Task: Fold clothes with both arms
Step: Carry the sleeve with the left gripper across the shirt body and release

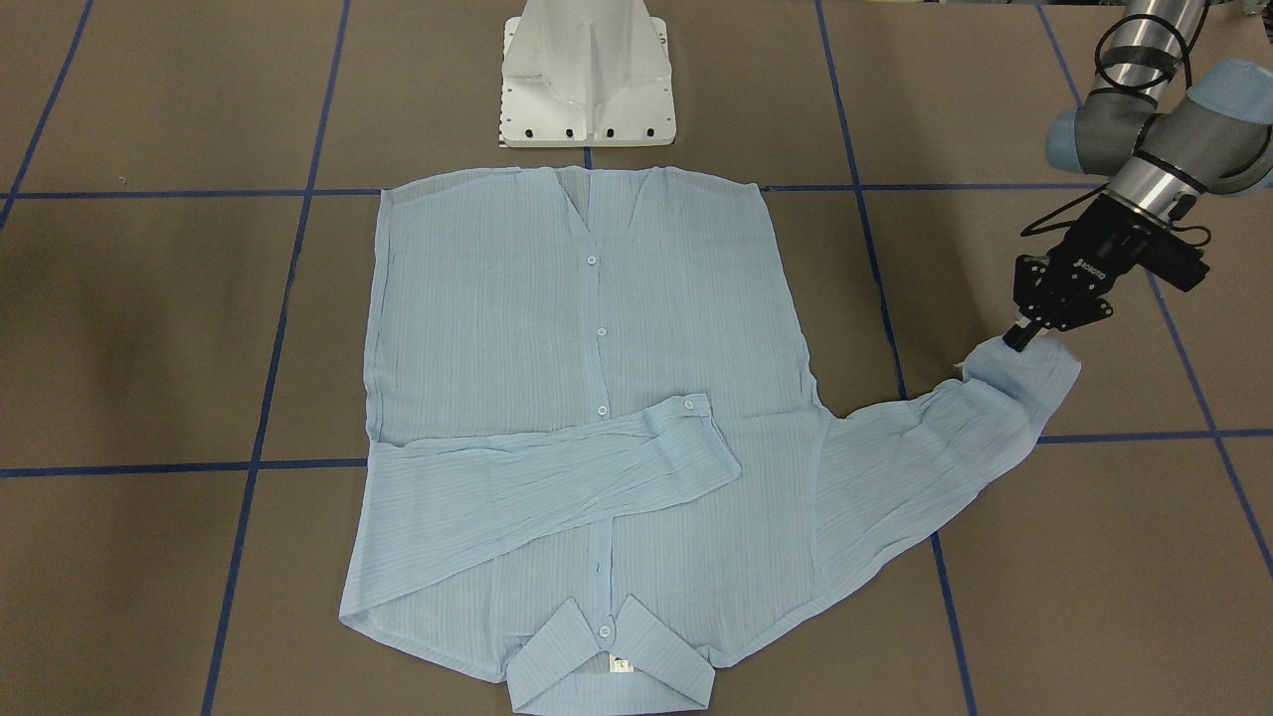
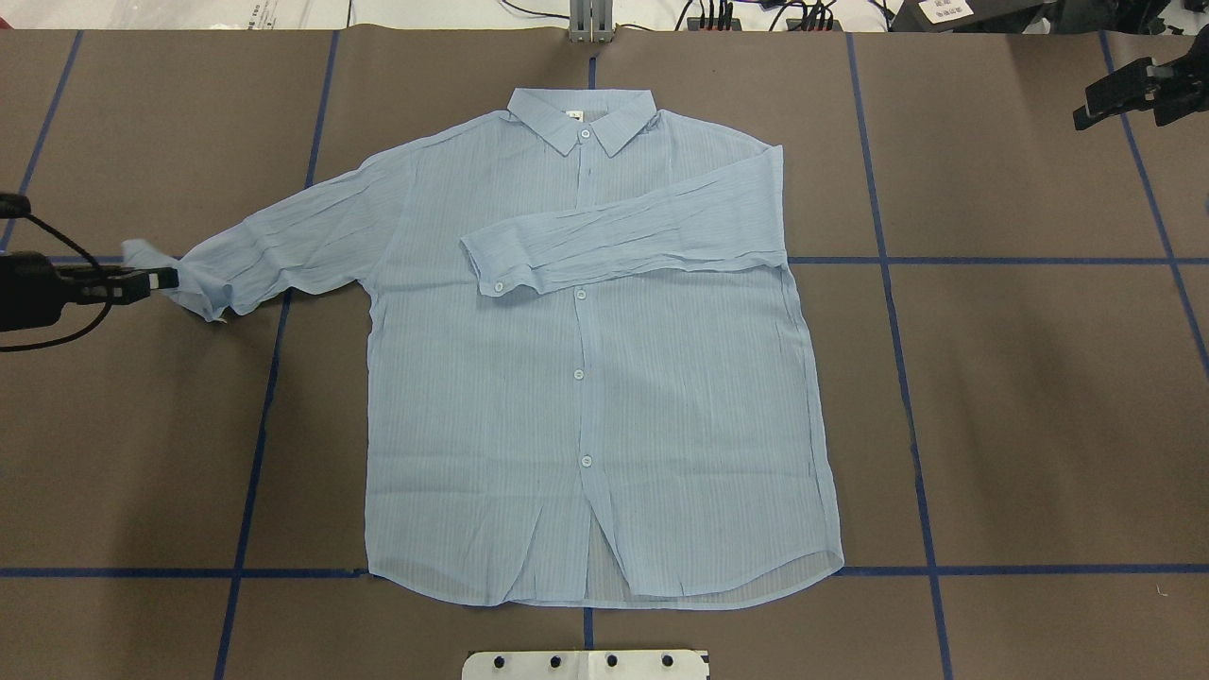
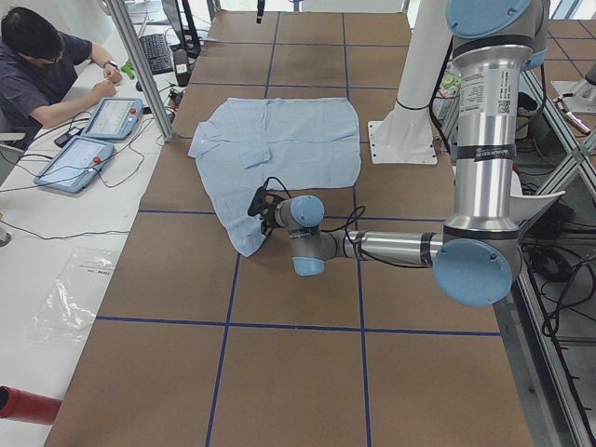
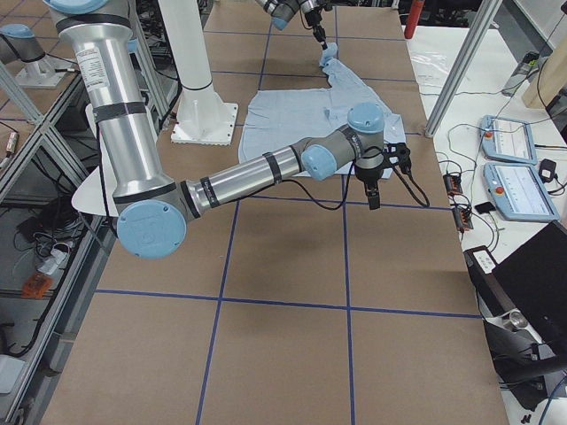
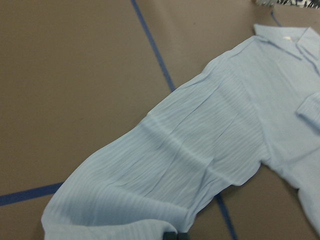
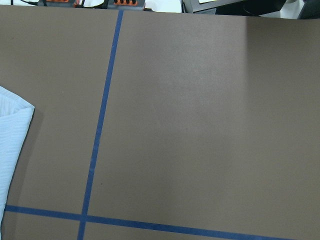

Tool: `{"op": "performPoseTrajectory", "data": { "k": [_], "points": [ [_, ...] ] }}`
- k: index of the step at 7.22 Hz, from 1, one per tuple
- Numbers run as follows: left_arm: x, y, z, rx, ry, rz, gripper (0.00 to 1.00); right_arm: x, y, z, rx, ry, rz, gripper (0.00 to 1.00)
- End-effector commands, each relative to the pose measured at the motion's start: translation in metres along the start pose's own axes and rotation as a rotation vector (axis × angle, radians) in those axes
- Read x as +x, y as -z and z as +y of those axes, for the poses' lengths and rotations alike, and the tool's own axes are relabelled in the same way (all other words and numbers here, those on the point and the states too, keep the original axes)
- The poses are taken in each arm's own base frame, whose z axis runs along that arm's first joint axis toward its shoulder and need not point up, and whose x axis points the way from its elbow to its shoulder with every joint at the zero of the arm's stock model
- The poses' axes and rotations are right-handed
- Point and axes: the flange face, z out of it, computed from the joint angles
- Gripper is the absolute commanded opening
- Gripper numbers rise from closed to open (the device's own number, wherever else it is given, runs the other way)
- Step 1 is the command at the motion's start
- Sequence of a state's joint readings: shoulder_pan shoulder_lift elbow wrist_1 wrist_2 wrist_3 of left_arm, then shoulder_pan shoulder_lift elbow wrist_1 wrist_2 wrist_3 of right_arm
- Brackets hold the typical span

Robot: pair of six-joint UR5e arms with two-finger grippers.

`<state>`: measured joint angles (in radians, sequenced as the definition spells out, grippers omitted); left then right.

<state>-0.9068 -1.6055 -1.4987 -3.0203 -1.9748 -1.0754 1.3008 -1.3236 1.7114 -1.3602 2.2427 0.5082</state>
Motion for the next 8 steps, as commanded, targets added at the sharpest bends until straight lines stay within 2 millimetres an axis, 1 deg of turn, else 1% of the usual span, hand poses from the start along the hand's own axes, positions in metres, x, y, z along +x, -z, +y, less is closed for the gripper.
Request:
{"op": "performPoseTrajectory", "data": {
  "k": [1, 2, 3, 4, 5, 6, 7, 8],
  "points": [
    [0.093, -0.060, -0.072, -0.010, 0.165, 0.079, 0.00, 0.003, -0.002, 0.004, -0.005, -0.002, 0.002, 1.00],
    [0.138, -0.088, -0.088, -0.032, 0.189, 0.090, 0.00, 0.004, -0.003, 0.004, -0.008, -0.005, 0.005, 1.00],
    [0.195, -0.124, -0.089, -0.076, 0.207, 0.116, 0.00, 0.005, -0.004, 0.005, -0.009, -0.006, 0.006, 1.00],
    [0.248, -0.148, -0.111, -0.087, 0.216, 0.104, 0.00, 0.005, -0.004, 0.005, -0.008, -0.005, 0.005, 1.00],
    [0.297, -0.165, -0.127, -0.110, 0.250, 0.097, 0.00, 0.005, -0.004, 0.005, -0.008, -0.005, 0.005, 1.00],
    [0.320, -0.181, -0.139, -0.100, 0.261, 0.095, 0.00, 0.007, -0.005, 0.006, -0.011, -0.008, 0.007, 1.00],
    [0.346, -0.206, -0.142, -0.081, 0.281, 0.090, 0.00, 0.010, -0.006, 0.008, -0.014, -0.013, 0.010, 1.00],
    [0.367, -0.232, -0.141, -0.072, 0.287, 0.077, 0.00, 0.010, -0.006, 0.008, -0.014, -0.013, 0.010, 1.00]
  ]
}}
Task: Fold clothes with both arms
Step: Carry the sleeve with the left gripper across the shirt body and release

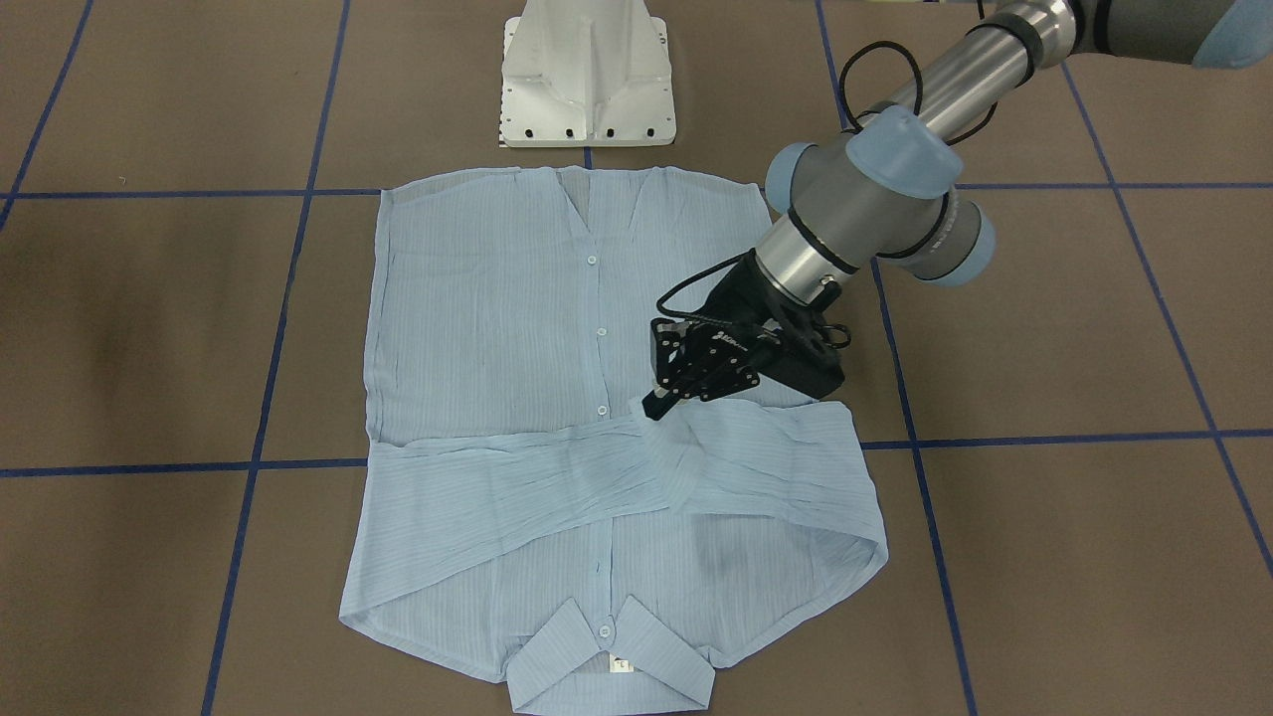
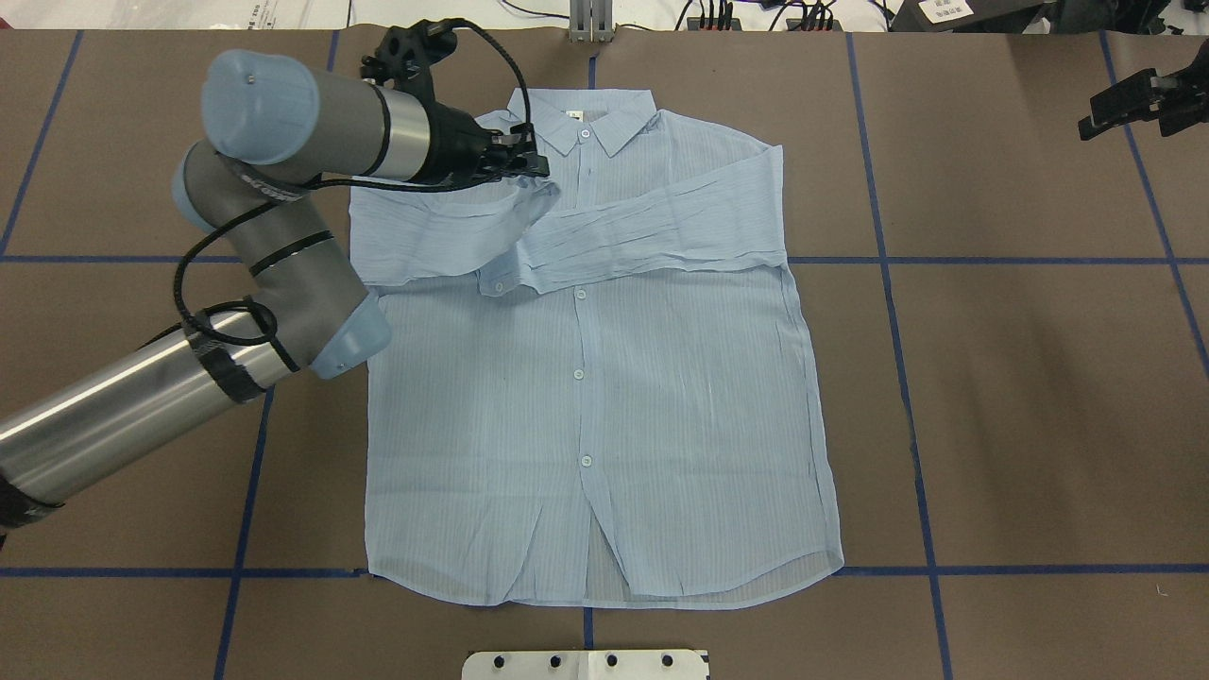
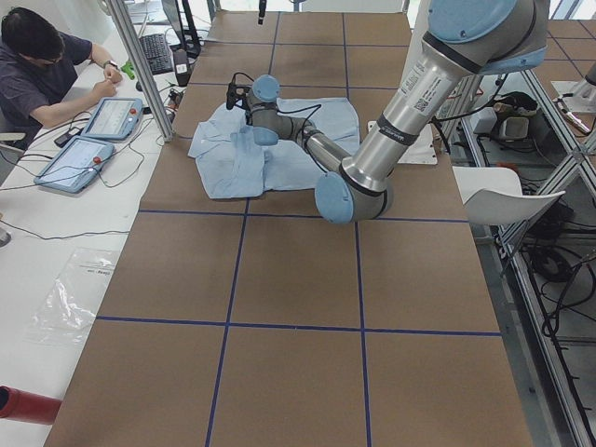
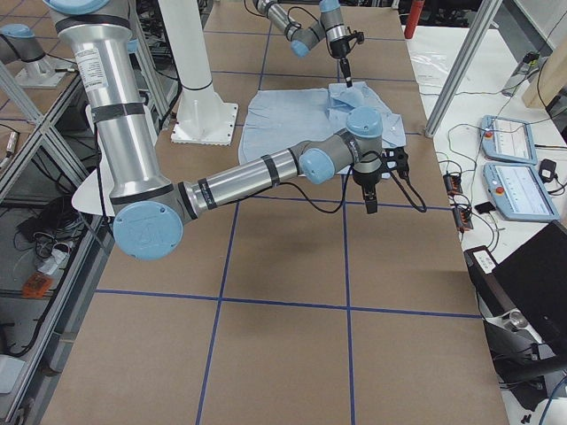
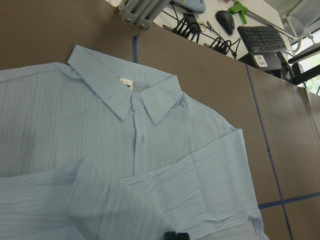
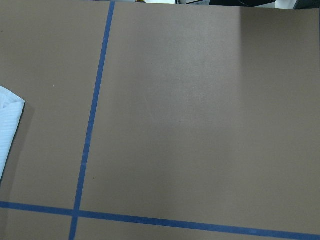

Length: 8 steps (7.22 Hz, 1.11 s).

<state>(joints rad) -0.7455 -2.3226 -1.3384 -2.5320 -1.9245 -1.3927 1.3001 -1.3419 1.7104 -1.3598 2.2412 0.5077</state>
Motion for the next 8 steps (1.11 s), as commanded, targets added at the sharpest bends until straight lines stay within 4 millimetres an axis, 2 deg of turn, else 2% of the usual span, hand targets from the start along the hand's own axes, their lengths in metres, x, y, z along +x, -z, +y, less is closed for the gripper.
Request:
{"op": "performPoseTrajectory", "data": {
  "k": [1, 2, 4, 5, 6, 7, 8],
  "points": [
    [0.039, -0.050, 0.021, 0.022, 0.010, -0.012, 0.00, 0.002, -0.001, 0.001, -0.001, -0.002, 0.003, 1.00],
    [0.050, -0.063, 0.046, 0.017, 0.003, -0.006, 0.00, 0.003, -0.002, 0.002, -0.004, -0.003, 0.003, 1.00],
    [0.074, -0.094, 0.114, 0.027, -0.019, 0.002, 0.00, 0.003, -0.002, 0.002, -0.003, -0.004, 0.004, 1.00],
    [0.075, -0.101, 0.134, 0.004, -0.045, 0.000, 0.99, 0.002, -0.002, 0.002, -0.004, -0.005, 0.003, 1.00],
    [0.081, -0.107, 0.153, 0.033, -0.076, 0.002, 1.00, 0.002, -0.002, 0.002, -0.004, -0.005, 0.003, 1.00],
    [0.075, -0.106, 0.154, 0.031, -0.153, -0.011, 1.00, 0.000, 0.001, 0.001, 0.002, -0.001, 0.002, 1.00],
    [0.064, -0.103, 0.159, -0.045, -0.257, -0.076, 1.00, -0.005, 0.006, 0.000, 0.018, -0.008, 0.001, 1.00]
  ]
}}
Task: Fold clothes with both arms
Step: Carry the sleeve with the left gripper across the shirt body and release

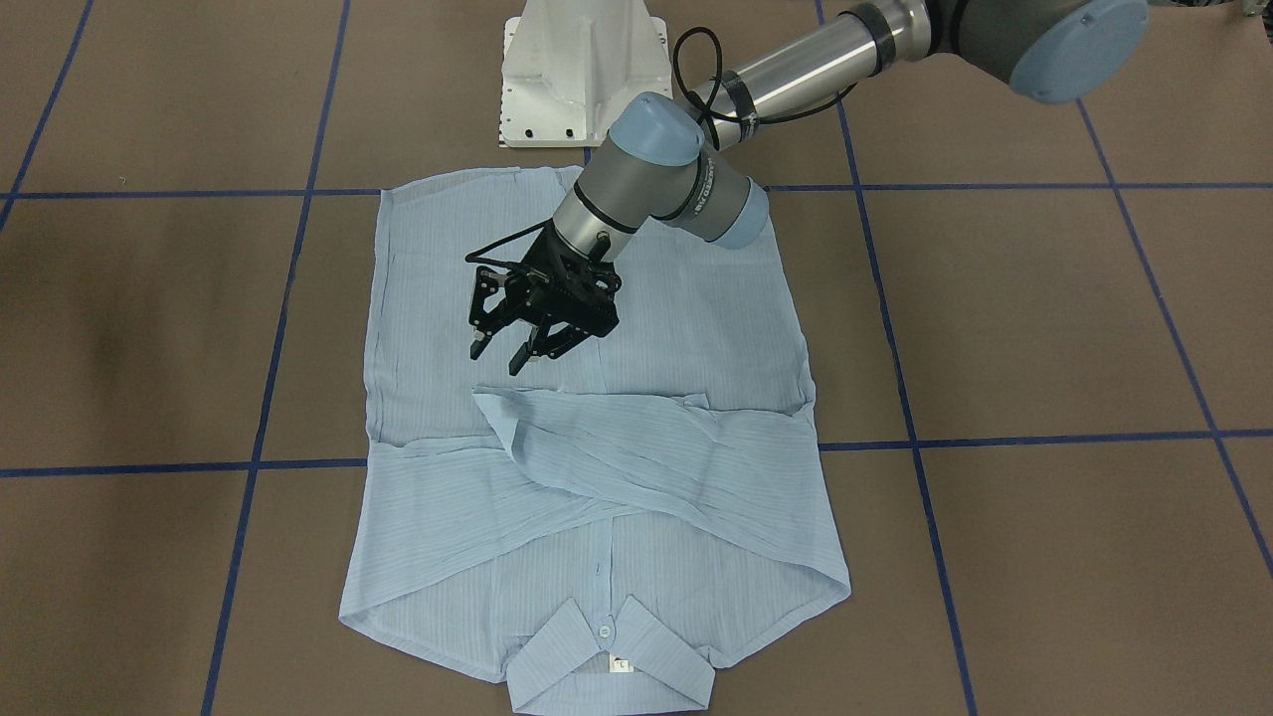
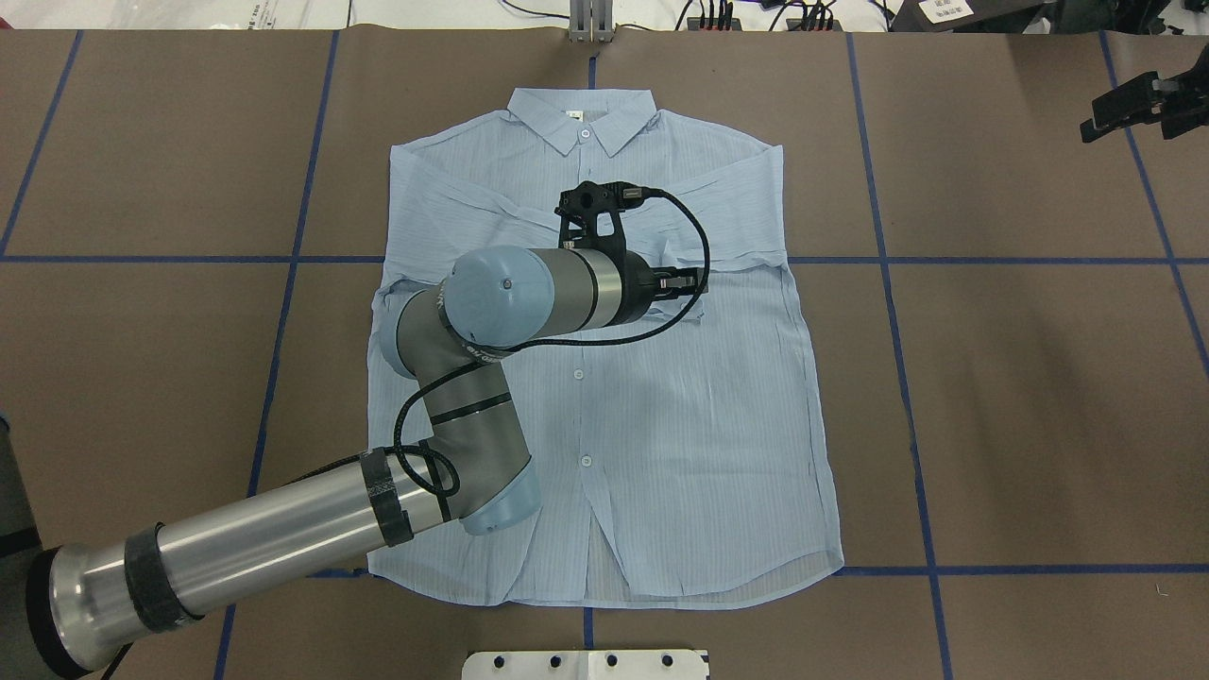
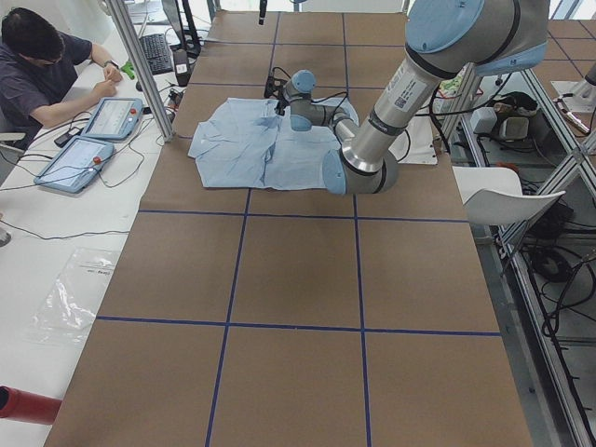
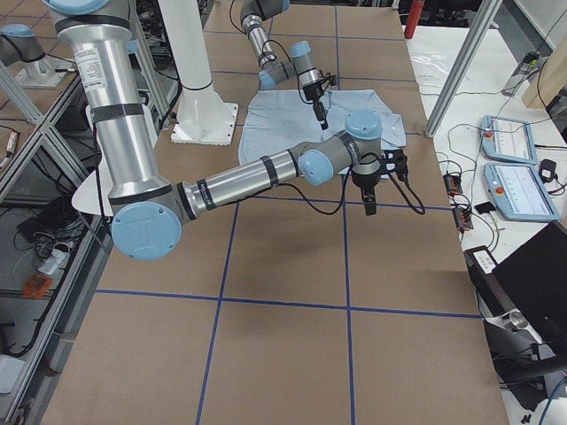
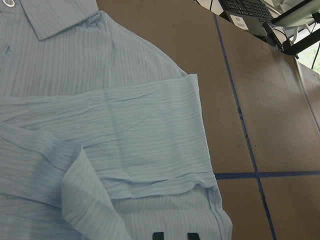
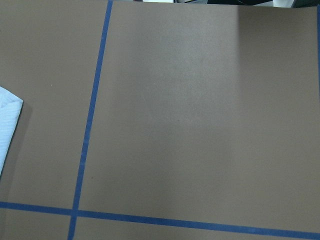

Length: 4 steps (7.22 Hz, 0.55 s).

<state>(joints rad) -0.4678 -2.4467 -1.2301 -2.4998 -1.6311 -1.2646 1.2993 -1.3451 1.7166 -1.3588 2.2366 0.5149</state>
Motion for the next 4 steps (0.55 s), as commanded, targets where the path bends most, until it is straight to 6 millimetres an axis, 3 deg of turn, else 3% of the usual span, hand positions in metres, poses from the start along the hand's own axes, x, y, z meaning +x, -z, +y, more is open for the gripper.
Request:
{"op": "performPoseTrajectory", "data": {
  "k": [1, 2, 3, 4],
  "points": [
    [0.002, 0.025, -0.003, -0.112, -0.157, -0.124, 1.00, -0.009, 0.012, 0.000, 0.028, 0.004, -0.002, 1.00],
    [-0.004, 0.053, -0.005, -0.128, -0.188, -0.118, 1.00, -0.023, 0.016, 0.006, 0.033, 0.015, -0.017, 1.00],
    [-0.017, 0.080, 0.000, -0.143, -0.187, -0.091, 1.00, -0.050, 0.015, 0.020, 0.032, -0.011, -0.032, 1.00],
    [-0.043, 0.112, 0.008, -0.141, -0.176, -0.095, 1.00, -0.082, 0.005, 0.047, 0.050, -0.038, 0.001, 1.00]
  ]
}}
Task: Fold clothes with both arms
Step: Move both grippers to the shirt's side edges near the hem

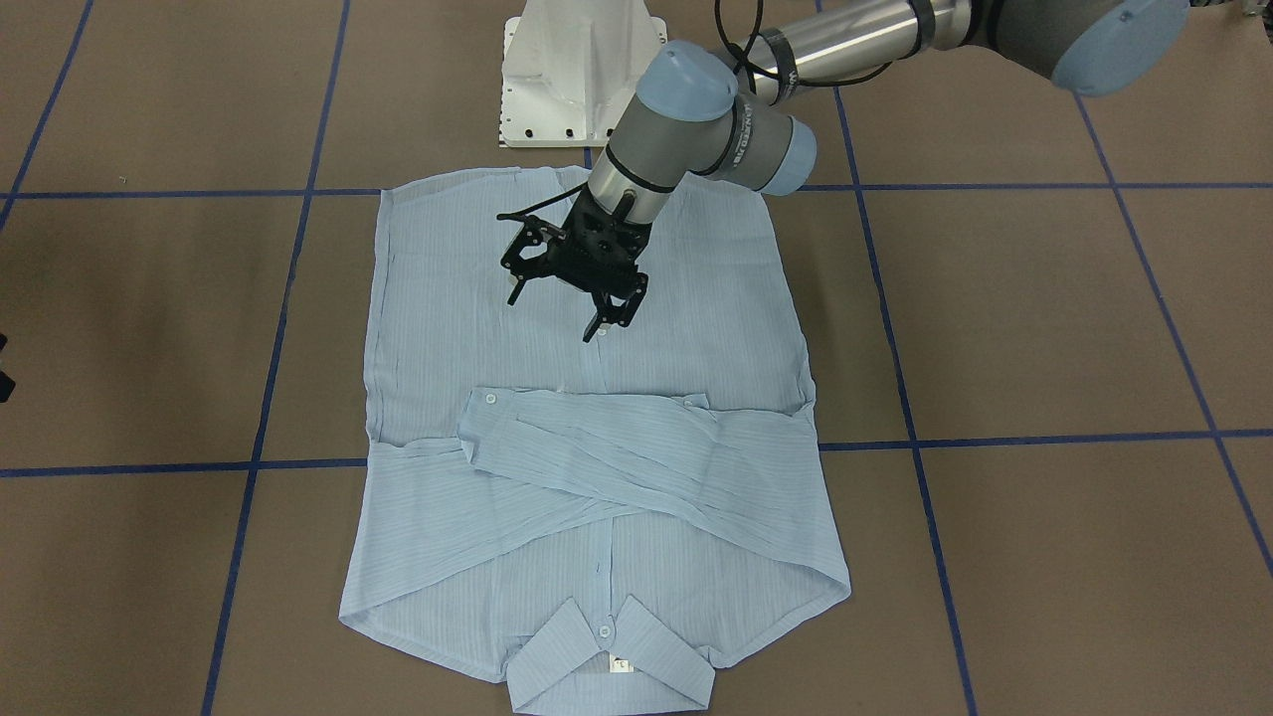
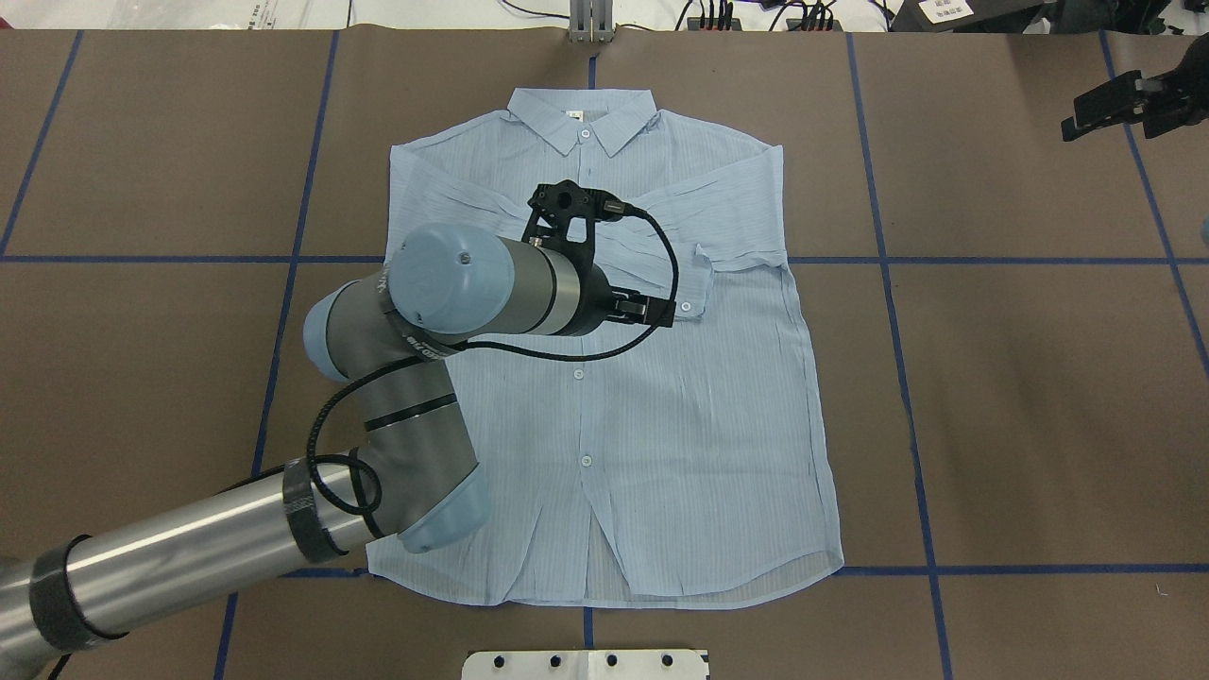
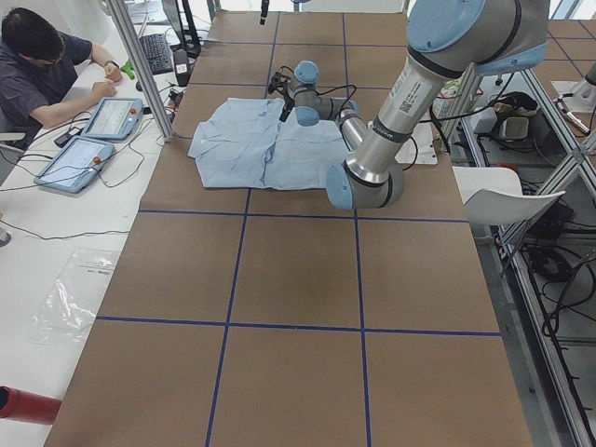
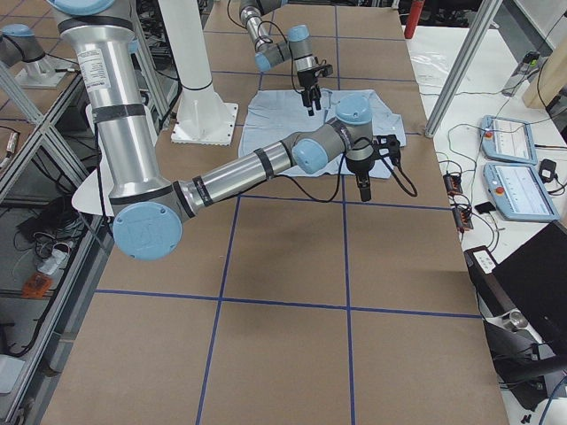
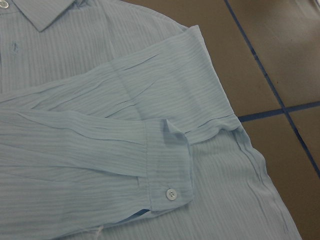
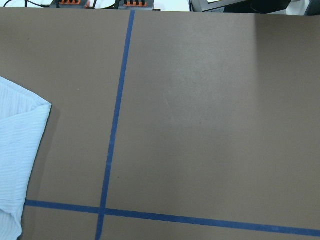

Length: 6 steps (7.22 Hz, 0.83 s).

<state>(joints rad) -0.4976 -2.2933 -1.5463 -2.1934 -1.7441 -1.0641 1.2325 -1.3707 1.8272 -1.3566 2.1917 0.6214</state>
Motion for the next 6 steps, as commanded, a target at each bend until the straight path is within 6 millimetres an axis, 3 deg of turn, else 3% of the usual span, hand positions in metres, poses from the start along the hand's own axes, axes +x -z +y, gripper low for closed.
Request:
{"op": "performPoseTrajectory", "data": {
  "k": [1, 2, 4, 5, 6],
  "points": [
    [-0.073, 0.057, 0.048, -0.030, 0.008, -0.034, 1.00, -0.073, -0.012, 0.065, 0.031, -0.083, 0.029, 1.00],
    [-0.099, 0.080, 0.067, -0.038, 0.013, -0.050, 1.00, -0.106, -0.011, 0.107, 0.025, -0.126, 0.011, 1.00],
    [-0.123, 0.104, 0.085, -0.040, 0.028, -0.074, 1.00, -0.157, -0.035, 0.169, 0.022, -0.162, 0.012, 1.00],
    [-0.133, 0.116, 0.106, -0.062, 0.081, -0.084, 1.00, -0.180, -0.046, 0.205, 0.018, -0.176, 0.022, 1.00],
    [-0.137, 0.122, 0.141, -0.088, 0.134, -0.104, 1.00, -0.198, -0.065, 0.240, 0.035, -0.170, 0.050, 1.00]
  ]
}}
